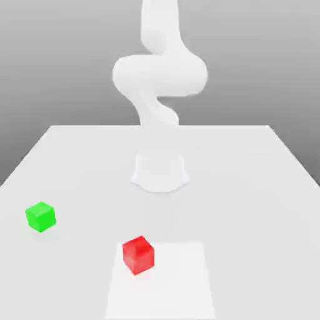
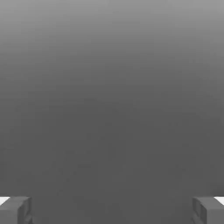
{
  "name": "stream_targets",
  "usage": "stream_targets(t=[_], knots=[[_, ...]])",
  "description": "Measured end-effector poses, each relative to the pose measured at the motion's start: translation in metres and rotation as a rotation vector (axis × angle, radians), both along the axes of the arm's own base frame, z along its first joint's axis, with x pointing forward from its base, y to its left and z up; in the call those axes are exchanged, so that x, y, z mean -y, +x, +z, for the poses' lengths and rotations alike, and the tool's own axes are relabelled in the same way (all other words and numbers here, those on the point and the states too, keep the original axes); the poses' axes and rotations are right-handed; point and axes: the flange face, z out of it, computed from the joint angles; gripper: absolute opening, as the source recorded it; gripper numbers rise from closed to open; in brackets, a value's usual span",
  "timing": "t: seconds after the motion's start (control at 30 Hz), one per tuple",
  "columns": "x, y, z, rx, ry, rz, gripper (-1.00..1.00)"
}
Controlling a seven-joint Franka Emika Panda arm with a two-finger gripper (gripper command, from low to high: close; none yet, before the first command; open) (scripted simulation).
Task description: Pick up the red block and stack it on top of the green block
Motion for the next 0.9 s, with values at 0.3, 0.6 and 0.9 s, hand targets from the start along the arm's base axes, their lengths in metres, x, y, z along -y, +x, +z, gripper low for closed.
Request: stream_targets(t=[0.3,0.6,0.9], knots=[[0.018,0.064,-0.186,-0.258,0.068,-0.311,0.0],[0.05,0.044,-0.358,-0.492,0.214,-0.615,0.0],[0.053,-0.004,-0.459,-0.641,0.376,-0.838,0.0]])
